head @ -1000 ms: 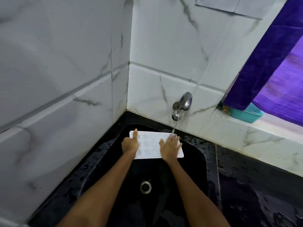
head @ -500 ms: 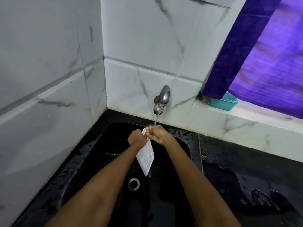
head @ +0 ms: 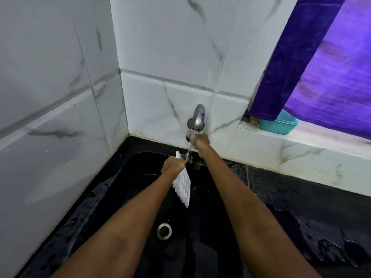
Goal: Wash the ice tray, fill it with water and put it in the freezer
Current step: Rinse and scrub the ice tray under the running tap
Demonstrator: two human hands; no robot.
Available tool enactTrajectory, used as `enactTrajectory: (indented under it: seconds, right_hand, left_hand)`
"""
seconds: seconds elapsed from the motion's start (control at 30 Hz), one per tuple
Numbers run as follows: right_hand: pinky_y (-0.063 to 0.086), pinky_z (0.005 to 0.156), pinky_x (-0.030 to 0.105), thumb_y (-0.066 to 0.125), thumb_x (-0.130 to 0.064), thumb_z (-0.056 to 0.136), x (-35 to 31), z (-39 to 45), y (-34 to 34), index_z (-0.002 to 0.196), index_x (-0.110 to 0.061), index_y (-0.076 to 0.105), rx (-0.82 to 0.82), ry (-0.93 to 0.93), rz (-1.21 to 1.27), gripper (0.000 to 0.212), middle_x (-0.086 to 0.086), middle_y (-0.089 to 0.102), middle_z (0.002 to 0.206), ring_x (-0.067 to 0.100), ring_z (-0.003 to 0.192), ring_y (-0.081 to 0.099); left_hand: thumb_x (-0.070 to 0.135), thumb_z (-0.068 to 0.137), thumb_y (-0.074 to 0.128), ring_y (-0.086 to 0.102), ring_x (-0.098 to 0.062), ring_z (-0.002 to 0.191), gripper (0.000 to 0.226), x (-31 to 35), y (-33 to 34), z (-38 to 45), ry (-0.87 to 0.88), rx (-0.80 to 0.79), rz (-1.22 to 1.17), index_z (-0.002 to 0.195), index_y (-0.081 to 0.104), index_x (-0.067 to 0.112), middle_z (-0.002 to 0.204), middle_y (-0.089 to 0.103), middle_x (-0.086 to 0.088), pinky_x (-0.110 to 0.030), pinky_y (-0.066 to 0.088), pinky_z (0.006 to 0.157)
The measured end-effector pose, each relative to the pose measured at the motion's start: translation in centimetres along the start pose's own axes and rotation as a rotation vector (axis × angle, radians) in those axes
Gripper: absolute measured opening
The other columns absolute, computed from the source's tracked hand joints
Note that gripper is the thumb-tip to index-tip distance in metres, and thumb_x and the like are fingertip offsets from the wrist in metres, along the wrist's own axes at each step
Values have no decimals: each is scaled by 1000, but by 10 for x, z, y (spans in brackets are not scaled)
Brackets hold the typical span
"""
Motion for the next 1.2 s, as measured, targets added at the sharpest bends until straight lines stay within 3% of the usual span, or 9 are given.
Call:
enactTrajectory:
  seconds: [0.17, 0.27, 0.33, 0.43, 0.57, 0.73, 0.93, 1.07, 1.2]
  right_hand:
    - [45, 51, 25, 61, -28, 83, 3, 23, 8, 102, -1, 64, 5, 3, -7, 33, 11, 68, 93, 17, 63, 57]
    - [36, 40, 19, 59, -29, 88, 6, 24, 12, 82, -6, 60, -106, 10, 102, 23, 6, 60, 71, 12, 50, 47]
    - [40, 47, 22, 54, -30, 91, 4, 22, 14, 77, -12, 55, -162, 4, 168, 24, 5, 52, 68, 14, 51, 46]
    - [49, 64, 27, 50, -34, 93, 6, 17, 16, 93, -7, 56, -240, 12, 202, 28, 6, 54, 77, 16, 63, 55]
    - [47, 69, 28, 25, -46, 98, 35, 1, 13, 115, -8, 52, -334, 68, 235, 49, 8, 65, 100, 17, 80, 62]
    - [47, 73, 33, 43, -6, 95, 147, -29, -12, 145, -12, 28, -197, 243, -119, 53, 17, 52, 129, 25, 103, 52]
    - [47, 87, 37, 62, -1, 83, 209, -69, -7, 148, -17, 15, -438, 368, -317, 82, 10, 37, 145, 28, 128, 44]
    - [52, 77, 39, 69, -2, 80, 203, -61, -19, 116, -10, 51, -337, 180, -364, 41, 20, 56, 115, 26, 89, 61]
    - [55, 54, 25, 77, -3, 73, 180, -67, -49, 93, -9, 53, -203, 14, -384, 32, 8, 54, 77, 13, 62, 55]
  left_hand:
    - [39, 95, 42, 56, -33, 117, 51, -20, 6, 17, -10, 5, 14, 131, 50, 3, 131, 56, -14, -35, 46, 95]
    - [38, 95, 43, 57, -32, 114, 48, -28, 13, 22, -10, 1, 51, 129, 51, 4, 129, 57, -14, -32, 46, 87]
    - [37, 94, 44, 59, -31, 109, 48, -32, 19, 25, -10, -18, 59, 128, 52, 4, 126, 58, -14, -33, 46, 83]
    - [37, 94, 46, 60, -30, 102, 49, -35, 23, 27, 11, -54, 79, 128, 52, 3, 125, 59, -15, -32, 44, 78]
    - [22, 92, 55, 56, -30, 117, 49, -46, 25, 32, 27, -213, 77, 134, 47, 0, 132, 55, -16, -35, 46, 93]
    - [12, 96, 52, 53, -32, 125, 38, -67, 9, 25, -19, -433, -39, 133, 48, 3, 135, 54, -15, -42, 45, 103]
    - [14, 96, 52, 59, -28, 111, 39, -100, -3, 4, -2, -666, -190, 132, 48, 1, 124, 60, -14, -37, 53, 92]
    - [6, 95, 51, 64, -23, 100, 23, -109, -11, -14, 12, -714, -305, 117, 56, 9, 111, 65, -9, -33, 55, 83]
    - [-19, 86, 44, 61, -28, 99, 44, -122, -21, -18, 12, -619, -316, 121, 51, 6, 106, 63, -10, -39, 52, 85]
Point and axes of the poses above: each hand's wrist, its own z-axis towards the middle knuckle, its own y-axis out of the palm, x = y × z, the point moved 9 cm from there along z, towards the middle knuckle
